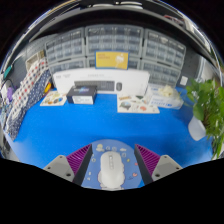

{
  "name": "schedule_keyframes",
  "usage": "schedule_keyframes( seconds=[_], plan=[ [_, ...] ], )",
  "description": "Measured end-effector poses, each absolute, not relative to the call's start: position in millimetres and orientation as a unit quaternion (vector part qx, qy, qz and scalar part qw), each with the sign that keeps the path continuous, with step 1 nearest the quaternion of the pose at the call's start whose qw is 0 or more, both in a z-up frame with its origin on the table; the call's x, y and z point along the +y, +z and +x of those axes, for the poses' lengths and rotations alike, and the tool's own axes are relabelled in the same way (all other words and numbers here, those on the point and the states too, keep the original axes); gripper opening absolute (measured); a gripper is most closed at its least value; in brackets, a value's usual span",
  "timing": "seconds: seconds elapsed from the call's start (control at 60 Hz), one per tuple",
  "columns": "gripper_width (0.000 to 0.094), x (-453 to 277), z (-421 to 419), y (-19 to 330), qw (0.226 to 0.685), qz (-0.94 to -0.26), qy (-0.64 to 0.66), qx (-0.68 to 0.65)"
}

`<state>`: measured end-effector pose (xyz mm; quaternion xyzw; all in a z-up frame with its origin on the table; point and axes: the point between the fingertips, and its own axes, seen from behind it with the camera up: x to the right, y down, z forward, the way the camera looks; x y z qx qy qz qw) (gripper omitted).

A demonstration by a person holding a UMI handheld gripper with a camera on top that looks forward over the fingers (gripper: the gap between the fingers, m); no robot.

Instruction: Arrange mouse

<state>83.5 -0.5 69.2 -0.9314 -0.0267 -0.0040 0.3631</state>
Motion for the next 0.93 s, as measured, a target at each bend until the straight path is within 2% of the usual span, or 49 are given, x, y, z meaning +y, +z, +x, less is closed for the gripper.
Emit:
schedule_keyframes(
  seconds=[0.217,0.383,0.6,0.933],
  plan=[
    [0.0859,16,92,160,0.430,-0.903,-0.007,-0.012],
    [0.0860,17,93,201,0.461,-0.887,-0.008,-0.014],
    [0.0853,10,91,219,0.470,-0.882,-0.006,-0.016],
    [0.0859,4,83,224,0.473,-0.881,0.003,-0.013]
  ],
)
